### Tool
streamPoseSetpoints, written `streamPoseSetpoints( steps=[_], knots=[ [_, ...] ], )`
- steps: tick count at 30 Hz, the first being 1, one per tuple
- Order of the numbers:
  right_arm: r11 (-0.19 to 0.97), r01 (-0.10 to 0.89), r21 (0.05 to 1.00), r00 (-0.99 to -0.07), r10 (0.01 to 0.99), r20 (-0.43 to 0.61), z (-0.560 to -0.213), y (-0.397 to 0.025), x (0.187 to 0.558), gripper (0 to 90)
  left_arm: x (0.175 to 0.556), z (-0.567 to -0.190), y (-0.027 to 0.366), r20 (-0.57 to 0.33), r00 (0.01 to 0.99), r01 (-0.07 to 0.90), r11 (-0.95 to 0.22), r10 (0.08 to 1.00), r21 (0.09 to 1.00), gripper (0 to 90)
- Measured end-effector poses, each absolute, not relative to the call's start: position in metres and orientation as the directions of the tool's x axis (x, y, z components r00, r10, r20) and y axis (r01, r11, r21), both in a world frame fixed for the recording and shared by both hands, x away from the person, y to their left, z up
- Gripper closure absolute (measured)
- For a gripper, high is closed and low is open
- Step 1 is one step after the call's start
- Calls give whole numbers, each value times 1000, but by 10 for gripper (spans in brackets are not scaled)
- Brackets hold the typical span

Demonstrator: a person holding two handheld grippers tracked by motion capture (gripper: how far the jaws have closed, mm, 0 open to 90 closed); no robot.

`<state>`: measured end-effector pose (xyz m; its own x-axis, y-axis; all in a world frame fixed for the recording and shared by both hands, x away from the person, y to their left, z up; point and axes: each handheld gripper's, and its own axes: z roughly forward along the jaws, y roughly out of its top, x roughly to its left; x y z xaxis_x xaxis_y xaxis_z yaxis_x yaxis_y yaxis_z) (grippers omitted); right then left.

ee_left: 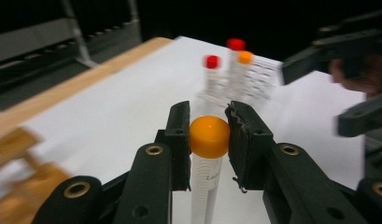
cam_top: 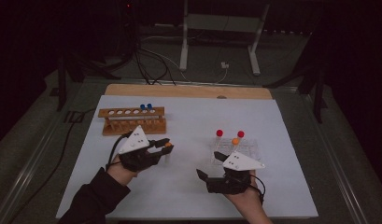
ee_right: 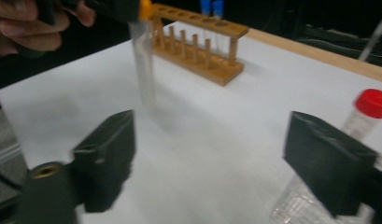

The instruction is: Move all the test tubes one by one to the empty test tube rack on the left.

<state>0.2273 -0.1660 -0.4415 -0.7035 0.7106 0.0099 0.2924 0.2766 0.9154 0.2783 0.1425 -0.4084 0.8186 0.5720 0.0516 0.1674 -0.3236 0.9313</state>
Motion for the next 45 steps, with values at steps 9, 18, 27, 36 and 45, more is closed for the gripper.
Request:
streamPoseSetpoints(
  steps=[9,18,27,36,45],
  knots=[
    [211,308,928,-695,715,68,-439,-181,230,0,296,-386,191,76,701,161,-262,709,952,718],
    [198,290,936,-685,726,59,-437,-185,229,0,324,-373,215,104,595,156,-242,797,958,719],
    [194,291,937,-680,731,60,-437,-188,230,0,355,-372,227,79,506,152,-178,859,972,719],
    [188,296,937,-683,727,70,-438,-190,232,0,386,-376,227,32,462,161,-119,886,980,719],
    [183,300,936,-683,726,77,-438,-192,232,0,408,-392,224,-3,427,176,-80,904,981,719]
  ],
)
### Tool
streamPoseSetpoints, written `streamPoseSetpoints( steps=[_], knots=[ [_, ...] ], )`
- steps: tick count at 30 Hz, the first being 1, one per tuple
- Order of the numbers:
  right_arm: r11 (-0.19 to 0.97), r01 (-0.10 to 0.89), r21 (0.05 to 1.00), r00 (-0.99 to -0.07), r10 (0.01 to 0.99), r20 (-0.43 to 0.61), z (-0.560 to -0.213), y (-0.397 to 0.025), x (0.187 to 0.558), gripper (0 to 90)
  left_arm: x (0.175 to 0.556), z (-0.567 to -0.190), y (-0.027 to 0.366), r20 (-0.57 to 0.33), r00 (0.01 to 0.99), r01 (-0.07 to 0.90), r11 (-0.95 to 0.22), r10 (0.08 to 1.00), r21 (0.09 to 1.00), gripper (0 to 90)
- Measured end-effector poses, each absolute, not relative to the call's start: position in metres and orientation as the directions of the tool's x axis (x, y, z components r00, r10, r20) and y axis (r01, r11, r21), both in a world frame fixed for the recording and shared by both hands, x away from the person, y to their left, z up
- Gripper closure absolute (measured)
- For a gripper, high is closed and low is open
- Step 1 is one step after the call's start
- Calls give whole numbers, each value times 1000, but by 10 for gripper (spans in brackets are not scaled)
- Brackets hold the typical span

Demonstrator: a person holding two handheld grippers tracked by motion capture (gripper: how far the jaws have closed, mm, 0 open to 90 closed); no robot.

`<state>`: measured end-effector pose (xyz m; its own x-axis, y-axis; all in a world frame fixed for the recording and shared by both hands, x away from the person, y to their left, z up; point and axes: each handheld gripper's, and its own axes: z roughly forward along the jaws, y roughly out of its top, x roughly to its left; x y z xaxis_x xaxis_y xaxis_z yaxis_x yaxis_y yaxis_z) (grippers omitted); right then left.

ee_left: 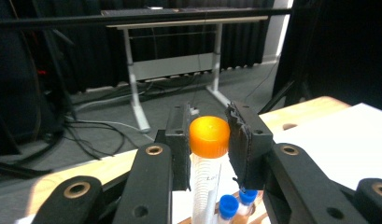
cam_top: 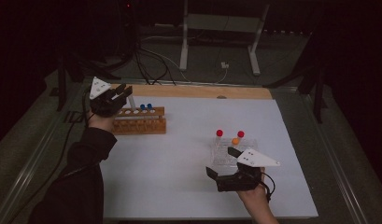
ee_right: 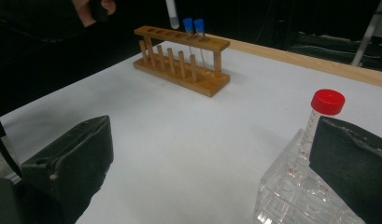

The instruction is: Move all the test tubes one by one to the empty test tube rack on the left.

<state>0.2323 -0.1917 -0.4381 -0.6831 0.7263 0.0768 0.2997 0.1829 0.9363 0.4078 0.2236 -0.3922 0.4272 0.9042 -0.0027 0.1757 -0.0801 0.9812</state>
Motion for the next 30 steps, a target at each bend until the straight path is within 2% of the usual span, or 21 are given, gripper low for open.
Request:
streamPoseSetpoints(
  steps=[3,30],
  knots=[
    [181,298,937,-684,726,77,-439,-193,233,0,412,-400,224,-30,421,183,-52,907,982,718],
    [185,303,935,-680,729,76,-439,-196,233,0,428,-457,211,-33,374,323,-97,927,942,717]
  ],
)
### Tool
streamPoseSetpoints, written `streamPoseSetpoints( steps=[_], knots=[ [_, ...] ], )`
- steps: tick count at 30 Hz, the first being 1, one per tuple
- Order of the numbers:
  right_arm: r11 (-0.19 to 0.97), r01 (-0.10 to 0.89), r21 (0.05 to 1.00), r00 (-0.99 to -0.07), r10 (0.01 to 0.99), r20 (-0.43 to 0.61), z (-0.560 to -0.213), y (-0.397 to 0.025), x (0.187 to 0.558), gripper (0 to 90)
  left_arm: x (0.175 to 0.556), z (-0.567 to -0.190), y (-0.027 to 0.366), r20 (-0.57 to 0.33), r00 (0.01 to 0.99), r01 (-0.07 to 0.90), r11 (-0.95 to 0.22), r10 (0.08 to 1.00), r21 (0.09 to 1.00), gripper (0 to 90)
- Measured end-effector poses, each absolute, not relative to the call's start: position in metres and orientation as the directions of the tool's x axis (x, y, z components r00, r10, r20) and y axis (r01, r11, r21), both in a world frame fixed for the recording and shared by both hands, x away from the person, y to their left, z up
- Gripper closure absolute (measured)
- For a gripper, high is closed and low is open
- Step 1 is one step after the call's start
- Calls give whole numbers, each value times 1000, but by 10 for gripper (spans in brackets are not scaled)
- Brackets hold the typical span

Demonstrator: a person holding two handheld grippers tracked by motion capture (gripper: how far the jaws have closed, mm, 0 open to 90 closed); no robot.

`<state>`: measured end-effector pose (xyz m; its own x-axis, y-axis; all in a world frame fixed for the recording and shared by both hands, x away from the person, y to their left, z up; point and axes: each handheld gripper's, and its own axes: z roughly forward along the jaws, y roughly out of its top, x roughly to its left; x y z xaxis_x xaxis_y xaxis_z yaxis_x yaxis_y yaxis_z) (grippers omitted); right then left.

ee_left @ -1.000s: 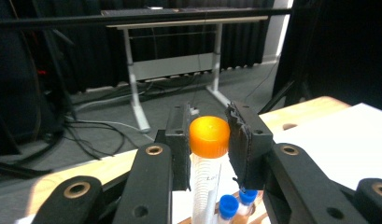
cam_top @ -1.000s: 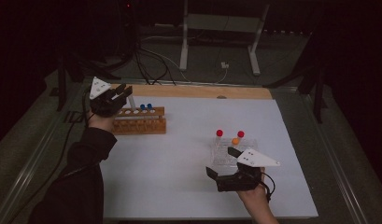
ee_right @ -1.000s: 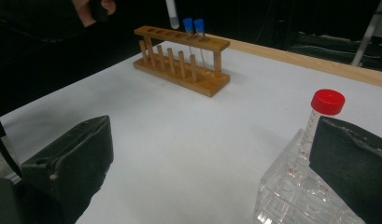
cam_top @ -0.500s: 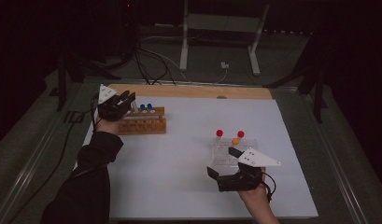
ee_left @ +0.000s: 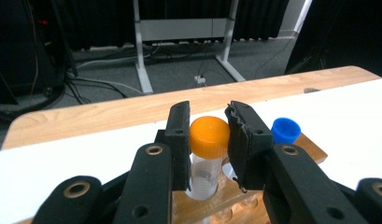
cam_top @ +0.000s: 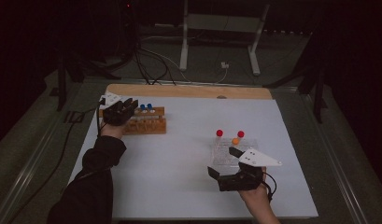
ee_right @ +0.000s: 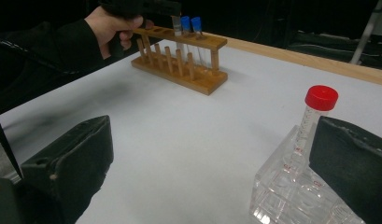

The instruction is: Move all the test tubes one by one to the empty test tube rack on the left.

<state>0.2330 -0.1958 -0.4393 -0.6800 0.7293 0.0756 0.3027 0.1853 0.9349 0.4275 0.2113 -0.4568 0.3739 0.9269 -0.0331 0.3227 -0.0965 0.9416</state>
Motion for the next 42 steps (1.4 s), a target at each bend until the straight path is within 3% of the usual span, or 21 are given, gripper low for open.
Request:
streamPoseSetpoints(
  steps=[12,16,21,29,33,42],
  knots=[
    [183,299,936,-684,726,76,-438,-196,233,0,429,-454,213,-52,379,365,-98,924,926,702],
    [184,296,937,-681,729,72,-436,-198,232,0,426,-450,217,-85,380,377,-70,921,924,584],
    [185,297,937,-676,734,69,-435,-200,233,0,412,-438,221,-59,381,347,-84,923,934,457],
    [169,304,937,-634,771,67,-431,-216,239,0,378,-428,220,-71,486,324,-104,871,940,182],
    [168,312,935,-595,802,54,-433,-225,244,0,359,-428,216,-84,547,315,-112,833,942,107],
    [178,364,914,-526,850,43,-448,-233,258,0,323,-436,201,-95,684,284,-144,723,948,40]
  ],
)
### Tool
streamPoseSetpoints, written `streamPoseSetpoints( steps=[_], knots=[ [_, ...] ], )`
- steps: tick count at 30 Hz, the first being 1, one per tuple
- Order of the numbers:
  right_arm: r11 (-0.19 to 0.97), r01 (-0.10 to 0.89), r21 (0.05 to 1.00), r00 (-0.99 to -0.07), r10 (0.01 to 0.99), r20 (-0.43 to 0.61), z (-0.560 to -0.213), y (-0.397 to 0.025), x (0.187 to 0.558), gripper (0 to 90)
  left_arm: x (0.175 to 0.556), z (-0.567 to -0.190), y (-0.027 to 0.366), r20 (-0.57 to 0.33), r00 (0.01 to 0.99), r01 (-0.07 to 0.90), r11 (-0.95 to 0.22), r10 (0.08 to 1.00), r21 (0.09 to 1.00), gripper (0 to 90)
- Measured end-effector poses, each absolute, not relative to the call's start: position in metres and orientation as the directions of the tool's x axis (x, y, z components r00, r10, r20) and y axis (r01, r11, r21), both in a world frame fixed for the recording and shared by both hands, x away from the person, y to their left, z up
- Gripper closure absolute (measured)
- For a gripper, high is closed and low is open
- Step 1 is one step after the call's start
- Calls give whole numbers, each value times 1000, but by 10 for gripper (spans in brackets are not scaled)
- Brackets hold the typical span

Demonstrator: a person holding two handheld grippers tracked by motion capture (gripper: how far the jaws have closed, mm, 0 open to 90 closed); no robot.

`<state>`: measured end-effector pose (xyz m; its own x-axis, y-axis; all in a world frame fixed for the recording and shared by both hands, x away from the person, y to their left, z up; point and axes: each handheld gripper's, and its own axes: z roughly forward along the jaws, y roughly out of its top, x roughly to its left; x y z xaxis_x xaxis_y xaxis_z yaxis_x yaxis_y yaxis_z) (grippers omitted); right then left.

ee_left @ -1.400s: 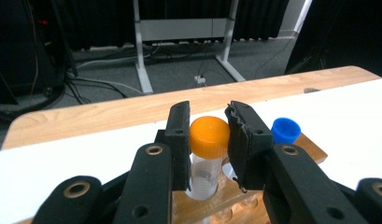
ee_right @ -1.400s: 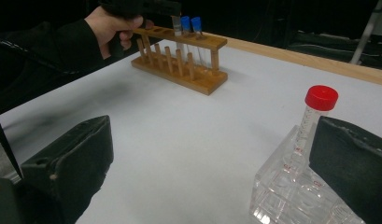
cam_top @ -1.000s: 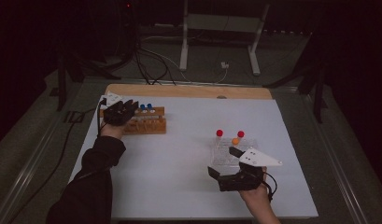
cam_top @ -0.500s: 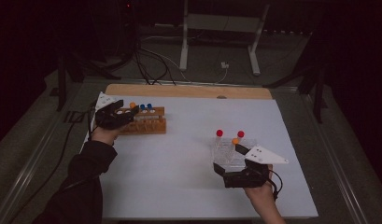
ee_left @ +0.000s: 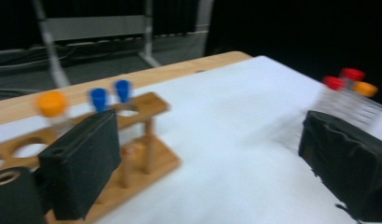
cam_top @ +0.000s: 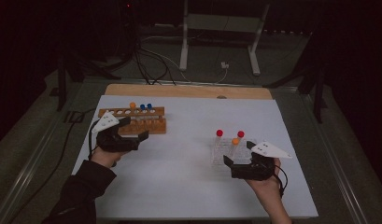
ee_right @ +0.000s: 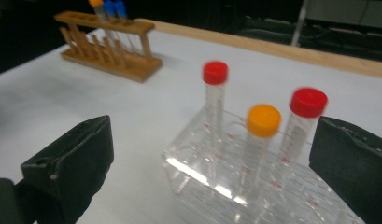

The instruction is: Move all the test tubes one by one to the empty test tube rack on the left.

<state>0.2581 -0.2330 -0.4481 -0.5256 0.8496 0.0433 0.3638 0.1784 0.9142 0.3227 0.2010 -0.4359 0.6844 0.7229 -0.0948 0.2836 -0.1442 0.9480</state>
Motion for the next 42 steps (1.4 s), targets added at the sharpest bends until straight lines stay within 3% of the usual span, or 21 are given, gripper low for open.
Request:
streamPoseSetpoints(
  steps=[12,14,17,26,32,37,42],
  knots=[
    [217,441,871,-441,897,0,-465,-234,273,263,291,-460,177,-47,772,260,-247,634,933,40],
    [232,453,861,-449,894,-5,-467,-233,275,372,287,-463,174,-47,781,259,-254,622,932,40],
    [237,462,855,-447,894,-6,-469,-232,278,460,282,-466,170,-23,788,248,-282,615,927,40],
    [241,492,836,-431,902,-6,-474,-233,289,601,278,-471,166,-10,793,242,-299,609,923,40],
    [248,498,831,-428,904,-14,-478,-231,297,629,277,-470,163,-19,801,240,-292,598,926,40],
    [261,493,830,-429,903,-29,-478,-228,300,732,277,-470,162,-13,805,236,-300,593,924,40],
    [268,492,828,-428,903,-38,-476,-228,299,743,278,-470,164,-19,802,240,-293,597,925,41]
  ],
)
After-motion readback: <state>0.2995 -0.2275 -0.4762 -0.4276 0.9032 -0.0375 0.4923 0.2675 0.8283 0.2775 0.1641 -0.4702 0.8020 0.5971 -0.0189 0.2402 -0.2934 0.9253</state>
